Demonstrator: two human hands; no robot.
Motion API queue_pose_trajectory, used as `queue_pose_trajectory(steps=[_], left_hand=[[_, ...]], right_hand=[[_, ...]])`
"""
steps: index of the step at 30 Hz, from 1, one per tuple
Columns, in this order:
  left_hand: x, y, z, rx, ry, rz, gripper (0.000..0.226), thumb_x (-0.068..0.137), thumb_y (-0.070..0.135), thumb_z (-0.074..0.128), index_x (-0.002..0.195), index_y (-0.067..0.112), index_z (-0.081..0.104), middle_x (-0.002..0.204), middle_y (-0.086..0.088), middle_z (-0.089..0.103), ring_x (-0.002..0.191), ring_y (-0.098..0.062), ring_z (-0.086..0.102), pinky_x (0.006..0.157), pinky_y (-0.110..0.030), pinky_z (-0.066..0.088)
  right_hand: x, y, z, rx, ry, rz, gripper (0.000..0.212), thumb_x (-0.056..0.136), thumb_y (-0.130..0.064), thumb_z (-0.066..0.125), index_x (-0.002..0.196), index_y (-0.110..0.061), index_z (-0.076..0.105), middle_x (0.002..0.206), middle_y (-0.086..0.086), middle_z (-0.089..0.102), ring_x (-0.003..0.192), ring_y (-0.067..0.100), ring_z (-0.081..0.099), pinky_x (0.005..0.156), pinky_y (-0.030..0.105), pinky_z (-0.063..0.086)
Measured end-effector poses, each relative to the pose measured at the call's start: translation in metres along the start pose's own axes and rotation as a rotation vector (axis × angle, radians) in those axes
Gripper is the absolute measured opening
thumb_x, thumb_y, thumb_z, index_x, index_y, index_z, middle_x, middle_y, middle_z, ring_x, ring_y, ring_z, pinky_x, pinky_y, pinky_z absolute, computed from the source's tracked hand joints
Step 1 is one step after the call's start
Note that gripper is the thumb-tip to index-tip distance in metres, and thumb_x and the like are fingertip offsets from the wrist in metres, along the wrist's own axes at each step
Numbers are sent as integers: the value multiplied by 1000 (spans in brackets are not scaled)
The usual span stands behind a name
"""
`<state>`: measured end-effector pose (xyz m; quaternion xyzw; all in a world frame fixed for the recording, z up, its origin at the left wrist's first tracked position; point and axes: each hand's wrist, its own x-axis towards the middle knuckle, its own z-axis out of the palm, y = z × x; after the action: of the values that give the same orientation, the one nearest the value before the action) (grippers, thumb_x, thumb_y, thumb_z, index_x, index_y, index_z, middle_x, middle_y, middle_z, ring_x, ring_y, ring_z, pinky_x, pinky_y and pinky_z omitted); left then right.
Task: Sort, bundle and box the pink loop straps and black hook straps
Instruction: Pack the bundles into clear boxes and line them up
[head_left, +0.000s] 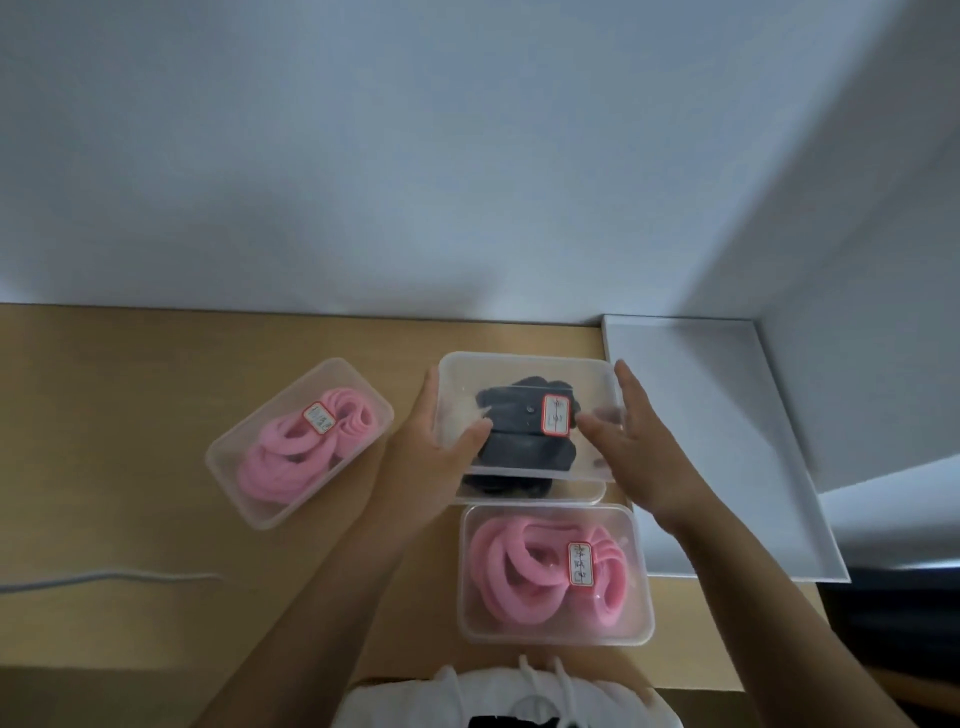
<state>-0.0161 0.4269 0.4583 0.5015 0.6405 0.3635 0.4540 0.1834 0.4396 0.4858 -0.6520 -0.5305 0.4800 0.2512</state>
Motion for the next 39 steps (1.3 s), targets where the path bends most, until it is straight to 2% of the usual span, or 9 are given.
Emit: queue_pose_trajectory(steps=[3,6,9,13,18,21,25,33,39], left_hand=[[-14,-10,3,-28,-12,24,79,90,25,61,151,24,11,130,24,30,124,5,31,98,-7,31],[-17,-13,7,-218,17,5,71,91,9,59,146,26,18,122,35,30,116,13,37,82,4,34],[-15,-15,9,-347,12,-8,65,91,3,57,143,27,27,123,31,39,109,13,45,83,-3,41],[-18,-18,9,-482,-31,-45,29,92,2,54,117,16,57,102,1,69,92,-16,66,71,-19,53],[-14,0,13,-468,6,-49,40,89,-1,56,126,14,49,107,-2,65,86,-6,67,69,-18,53],[1,16,21,-426,-13,-89,51,88,8,62,134,18,44,118,-5,61,102,-19,64,89,-35,53],[23,40,53,-449,-100,-129,44,88,12,64,128,16,48,115,-10,64,103,-29,64,94,-49,50],[65,80,145,-439,-282,-126,28,82,21,71,107,20,58,105,-8,68,100,-29,66,93,-54,49],[89,83,190,-367,-274,-173,31,90,28,62,117,21,51,94,4,64,78,-7,62,59,-16,48]], right_hand=[[-10,11,9,89,14,21,71,92,-28,56,148,-27,11,124,2,45,107,18,53,92,32,44],[-13,18,17,157,29,68,34,90,-32,58,120,-26,42,114,2,55,90,12,59,71,19,48],[-10,21,17,193,33,111,38,88,-36,59,117,-23,39,102,-6,55,85,11,58,60,16,46],[-12,22,17,286,-12,144,47,89,-38,57,127,-22,37,107,-4,55,89,13,58,62,18,49],[-10,24,11,330,64,155,54,86,-38,62,130,-18,39,119,6,56,100,23,60,80,35,54],[-6,21,-6,418,121,130,52,85,-35,62,129,-18,40,115,3,56,95,19,61,73,30,53],[5,22,-44,475,249,128,49,85,-32,64,127,-17,44,114,3,57,100,21,59,82,32,48],[32,43,-133,554,408,186,19,85,-24,65,98,-11,61,85,3,65,71,15,62,61,25,46],[70,68,-159,509,491,298,52,64,-48,75,99,-10,65,99,10,67,91,30,64,84,38,52]])
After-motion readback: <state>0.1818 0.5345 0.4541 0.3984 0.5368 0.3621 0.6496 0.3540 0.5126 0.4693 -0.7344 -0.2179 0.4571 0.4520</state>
